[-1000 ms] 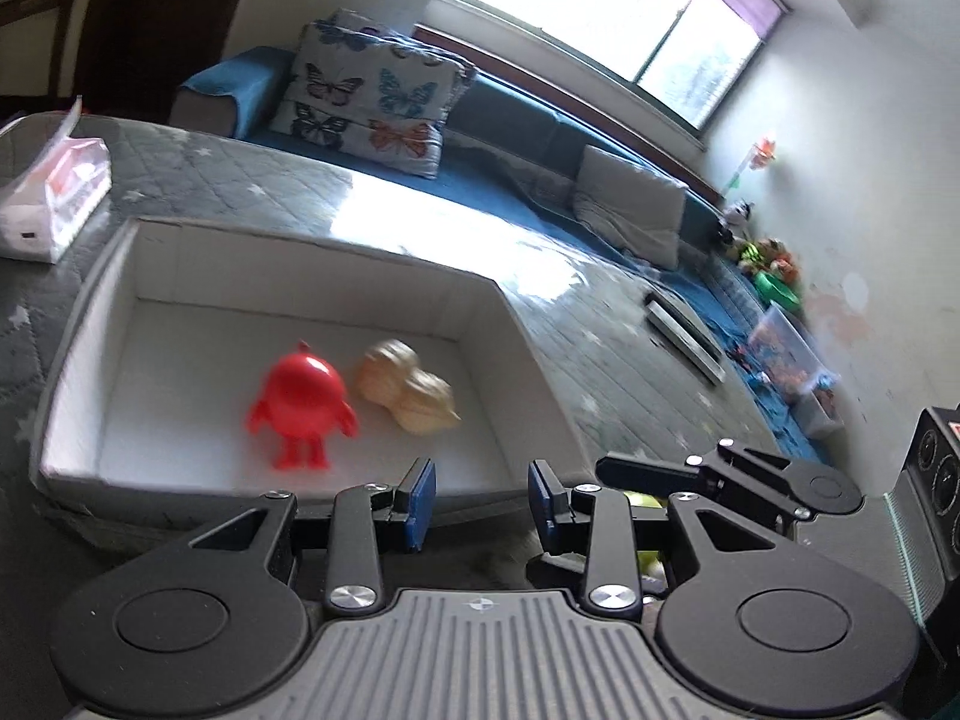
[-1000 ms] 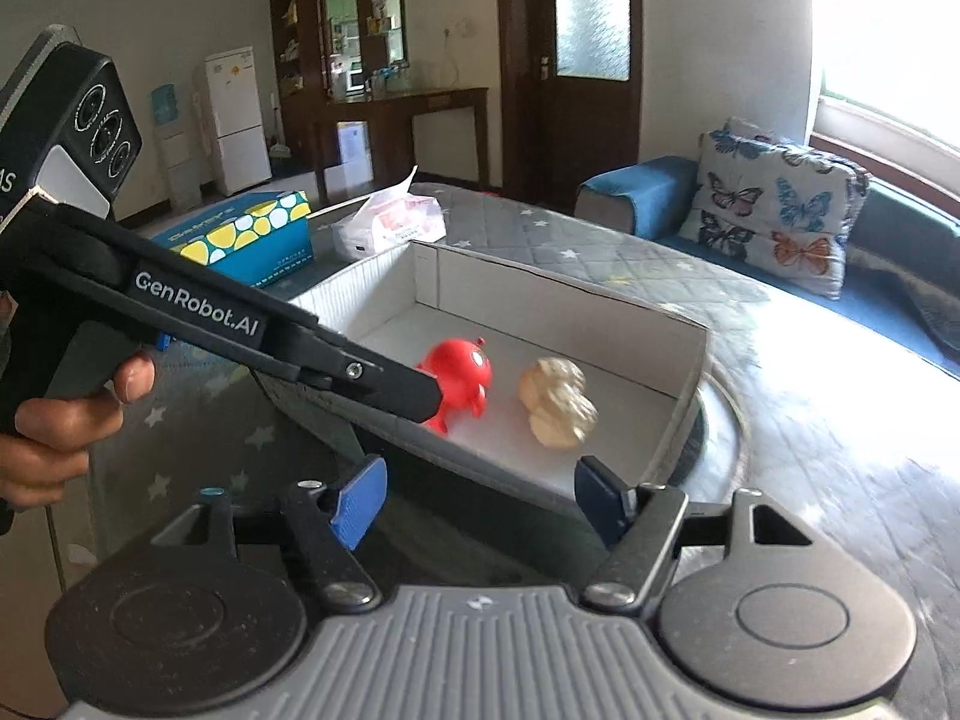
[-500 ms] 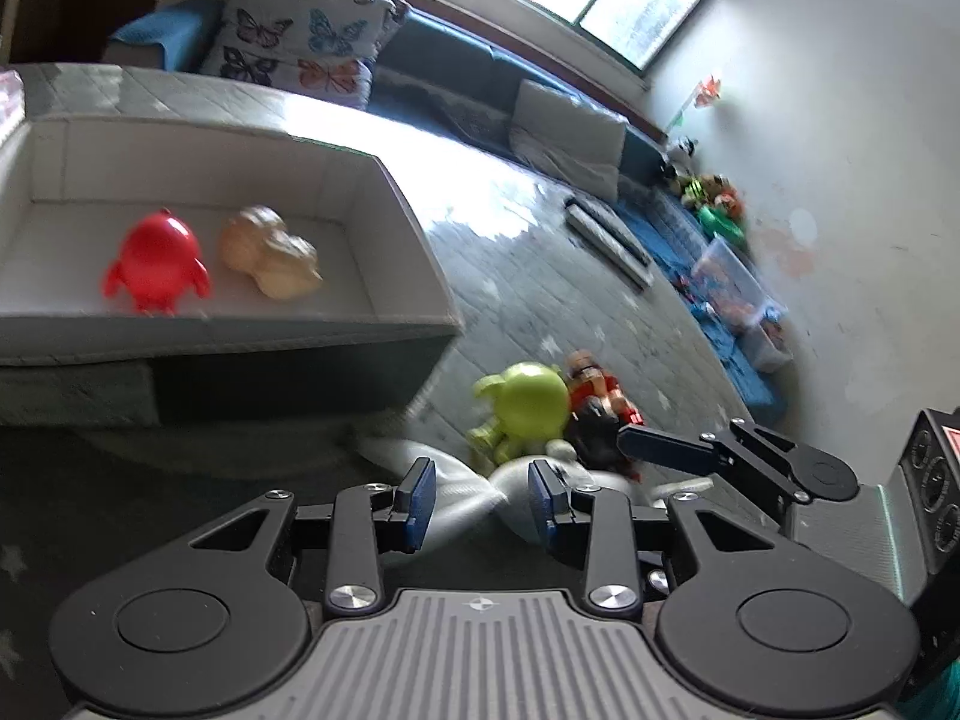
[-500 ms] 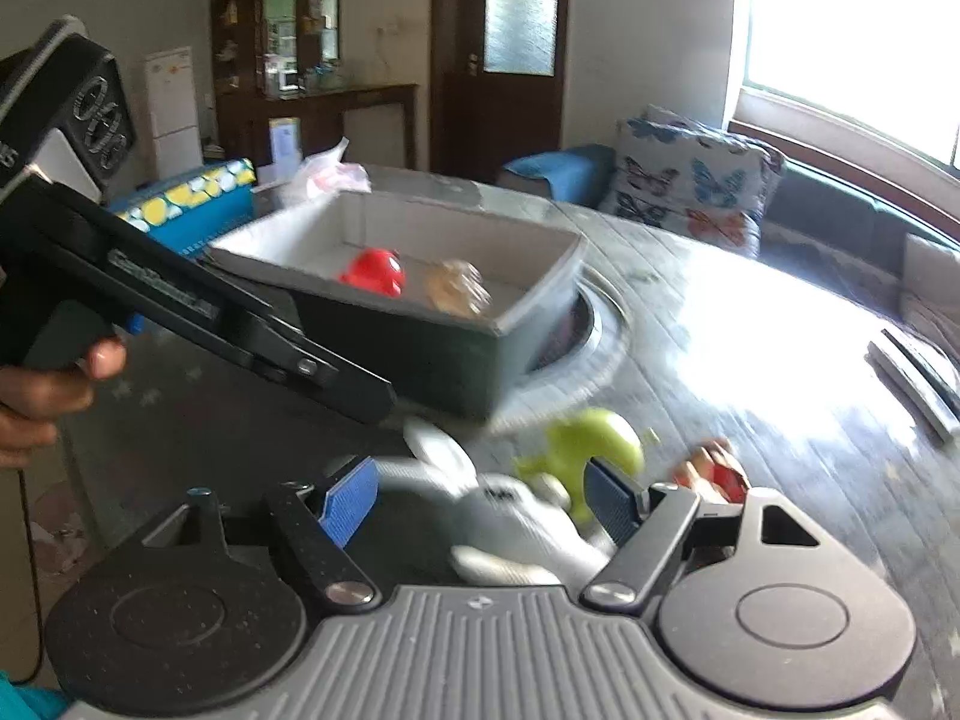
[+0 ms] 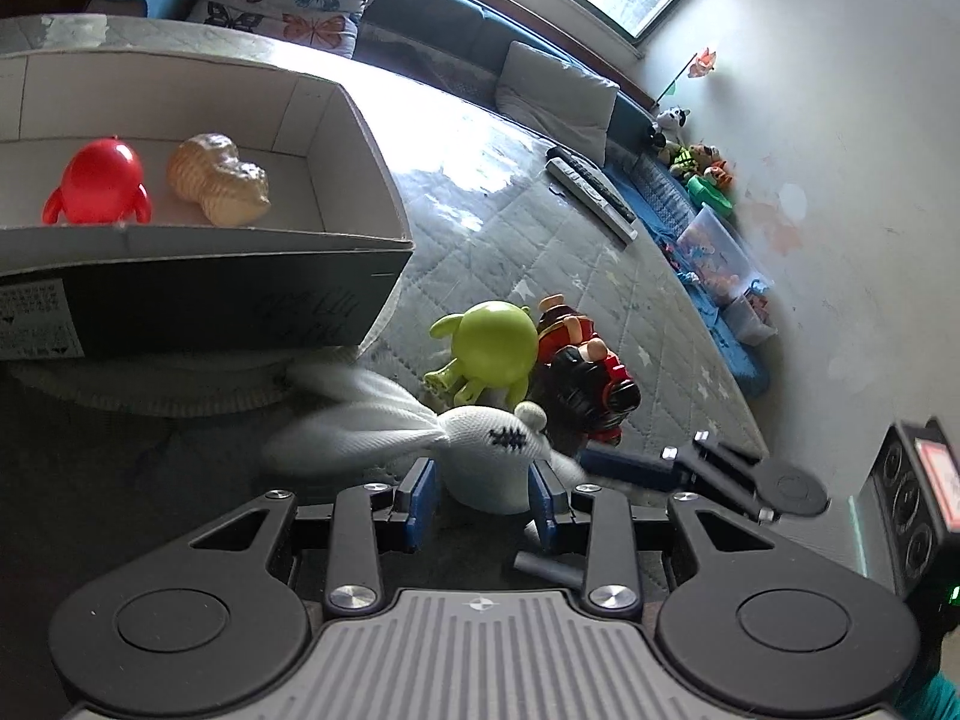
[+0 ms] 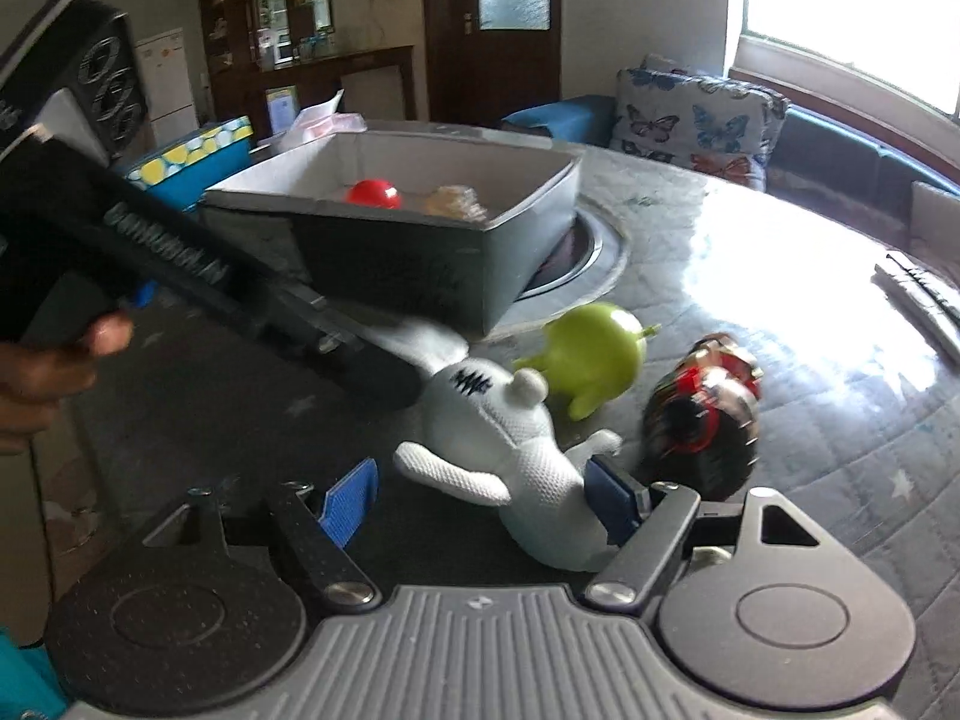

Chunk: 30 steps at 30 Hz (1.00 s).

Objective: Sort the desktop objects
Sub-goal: 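Move the left gripper to the white rabbit plush, then lift the rabbit plush with the left gripper and carry it over the box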

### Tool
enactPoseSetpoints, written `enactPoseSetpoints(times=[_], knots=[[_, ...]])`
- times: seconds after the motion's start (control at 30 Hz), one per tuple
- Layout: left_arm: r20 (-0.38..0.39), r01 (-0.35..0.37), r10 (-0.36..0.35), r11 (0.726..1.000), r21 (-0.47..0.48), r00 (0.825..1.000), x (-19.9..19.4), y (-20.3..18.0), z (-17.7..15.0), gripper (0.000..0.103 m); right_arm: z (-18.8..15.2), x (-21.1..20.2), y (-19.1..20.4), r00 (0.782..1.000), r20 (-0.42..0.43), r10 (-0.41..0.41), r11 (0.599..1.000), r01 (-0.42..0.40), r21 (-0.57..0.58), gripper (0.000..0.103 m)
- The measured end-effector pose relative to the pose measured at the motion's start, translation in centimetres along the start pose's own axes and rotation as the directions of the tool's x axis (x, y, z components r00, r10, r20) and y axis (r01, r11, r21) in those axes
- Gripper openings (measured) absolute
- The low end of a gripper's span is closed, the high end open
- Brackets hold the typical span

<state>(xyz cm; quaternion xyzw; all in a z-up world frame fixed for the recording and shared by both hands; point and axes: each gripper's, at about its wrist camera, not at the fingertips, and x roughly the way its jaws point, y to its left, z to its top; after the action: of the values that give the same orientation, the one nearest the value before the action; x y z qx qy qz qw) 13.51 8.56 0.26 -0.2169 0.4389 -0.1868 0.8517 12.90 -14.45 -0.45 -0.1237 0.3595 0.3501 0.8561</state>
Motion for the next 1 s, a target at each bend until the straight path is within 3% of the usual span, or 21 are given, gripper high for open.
enactPoseSetpoints(times=[0.17,0.53,0.7,0.87,1.0], knots=[[0.014,0.014,-0.013,0.999,-0.042,1.0,-0.2,0.6,0.2,0.036,-0.3,-0.6,1.5,1.0,0.002,0.024,0.999,-0.024,-0.036,0.076],[0.012,0.063,-0.062,0.981,-0.184,0.998,1.4,2.1,0.4,0.036,0.2,0.5,0.5,1.0,-0.002,-0.008,1.0,0.008,-0.003,0.054],[0.001,0.048,-0.049,0.983,-0.177,0.999,2.5,1.8,0.4,0.036,-0.1,0.6,0.8,0.999,-0.005,-0.034,0.999,0.034,-0.029,0.046],[0.008,0.044,-0.044,0.989,-0.139,0.999,2.3,1.4,0.0,0.031,-0.5,0.2,0.7,1.0,0.002,-0.031,0.999,0.031,-0.029,0.031],[0.014,0.041,-0.04,0.994,-0.105,0.999,2.0,1.1,-0.4,0.027,-0.8,0.0,0.8,1.0,0.0,-0.031,0.999,0.031,-0.02,0.029]])
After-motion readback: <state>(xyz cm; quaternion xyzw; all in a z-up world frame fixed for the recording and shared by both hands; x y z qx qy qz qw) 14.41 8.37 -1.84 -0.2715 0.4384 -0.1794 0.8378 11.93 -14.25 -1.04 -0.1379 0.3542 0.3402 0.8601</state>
